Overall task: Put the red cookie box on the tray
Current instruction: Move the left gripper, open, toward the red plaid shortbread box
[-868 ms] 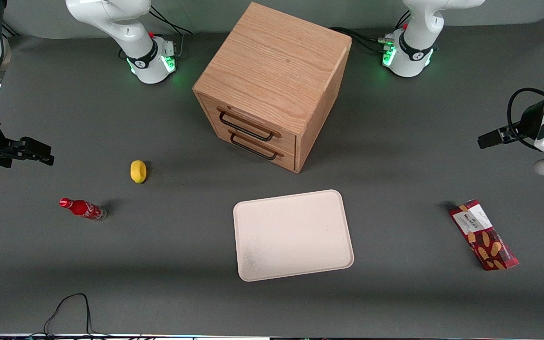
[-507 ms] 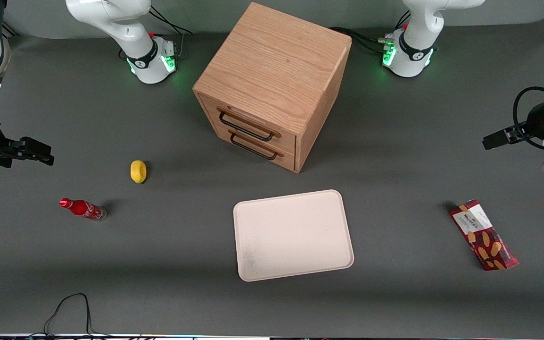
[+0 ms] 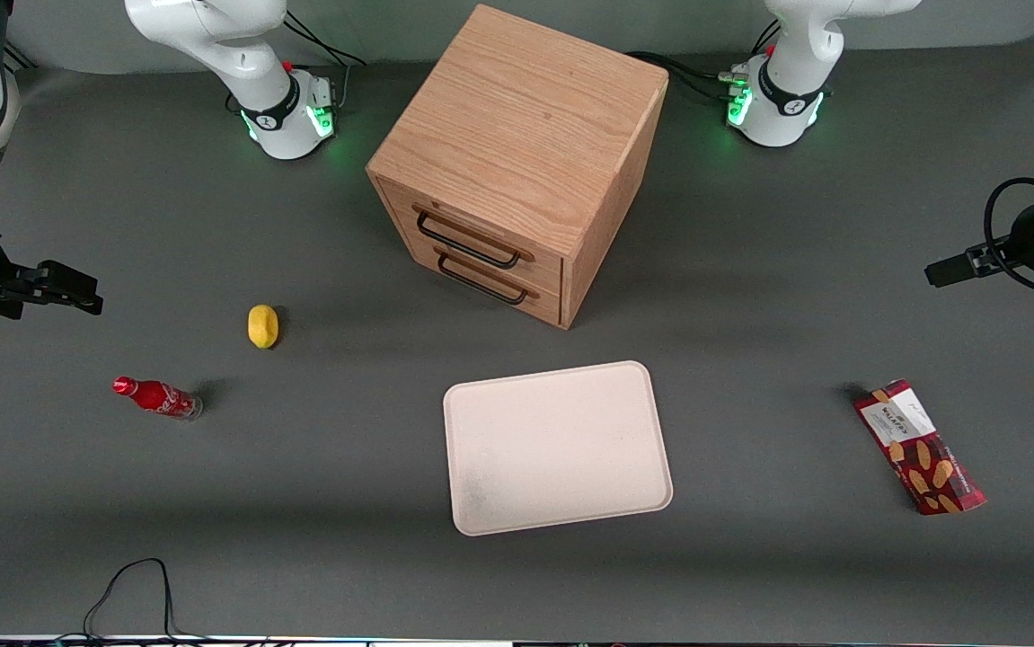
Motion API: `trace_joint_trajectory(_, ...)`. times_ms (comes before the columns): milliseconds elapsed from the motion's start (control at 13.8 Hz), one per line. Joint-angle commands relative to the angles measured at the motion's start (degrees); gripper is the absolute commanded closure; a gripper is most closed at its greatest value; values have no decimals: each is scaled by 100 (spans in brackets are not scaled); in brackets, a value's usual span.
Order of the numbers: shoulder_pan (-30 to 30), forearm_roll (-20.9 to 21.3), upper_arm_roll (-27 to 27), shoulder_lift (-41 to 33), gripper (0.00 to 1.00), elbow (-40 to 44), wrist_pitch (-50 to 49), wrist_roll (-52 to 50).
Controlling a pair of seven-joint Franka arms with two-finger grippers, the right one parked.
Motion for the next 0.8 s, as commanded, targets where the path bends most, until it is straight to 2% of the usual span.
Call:
trace_joint_trajectory(0, 57, -9, -5, 91, 0, 171, -162, -55)
trace_joint_trajectory(362, 653, -53, -14, 424, 0, 390, -100, 15)
trace_joint_trajectory(724, 1067, -61, -31, 1521, 0, 1925, -529, 111)
